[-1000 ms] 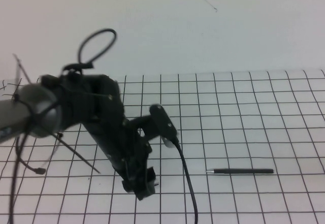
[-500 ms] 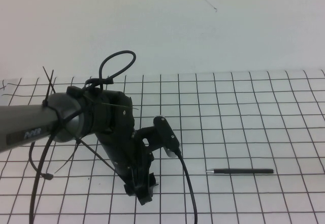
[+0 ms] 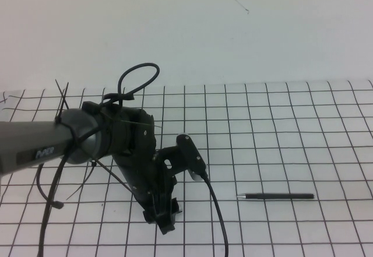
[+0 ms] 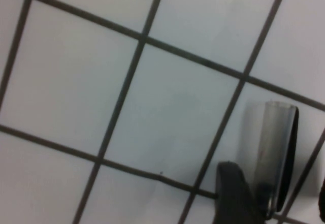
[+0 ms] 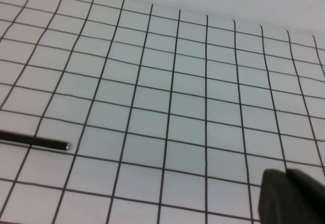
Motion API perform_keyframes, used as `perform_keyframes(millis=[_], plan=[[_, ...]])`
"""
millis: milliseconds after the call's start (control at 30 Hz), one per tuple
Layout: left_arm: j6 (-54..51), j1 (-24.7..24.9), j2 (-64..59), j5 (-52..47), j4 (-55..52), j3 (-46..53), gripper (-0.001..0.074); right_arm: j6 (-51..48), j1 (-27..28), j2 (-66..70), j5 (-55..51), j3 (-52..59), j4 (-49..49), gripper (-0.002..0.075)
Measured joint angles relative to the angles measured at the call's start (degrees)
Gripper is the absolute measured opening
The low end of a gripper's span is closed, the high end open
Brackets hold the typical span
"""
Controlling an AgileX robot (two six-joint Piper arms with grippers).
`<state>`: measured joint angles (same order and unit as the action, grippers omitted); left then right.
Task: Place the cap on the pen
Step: Put the cap on the pen
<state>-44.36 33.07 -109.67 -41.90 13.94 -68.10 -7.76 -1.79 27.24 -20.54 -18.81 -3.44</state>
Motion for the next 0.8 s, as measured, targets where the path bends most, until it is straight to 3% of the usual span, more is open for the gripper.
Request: perform_keyframes(millis=[200, 500, 800], plan=[[0.0, 0.0, -0.5, -0.1, -0.1, -0.2, 0.0317, 0.0, 0.0, 0.0, -0.2, 0.0, 0.0, -0.0003], [0.0, 0.0, -0.5, -0.4, -0.2, -0.3, 0.0106, 0.0, 0.0, 0.0, -0.5, 0.0, 0.0, -0.0004], [0.0, 0.0, -0.9, -6.7, 0.0, -2.6, 0.0073, 0.0, 0.0, 0.0, -0.3, 0.0, 0.0, -0.0004]])
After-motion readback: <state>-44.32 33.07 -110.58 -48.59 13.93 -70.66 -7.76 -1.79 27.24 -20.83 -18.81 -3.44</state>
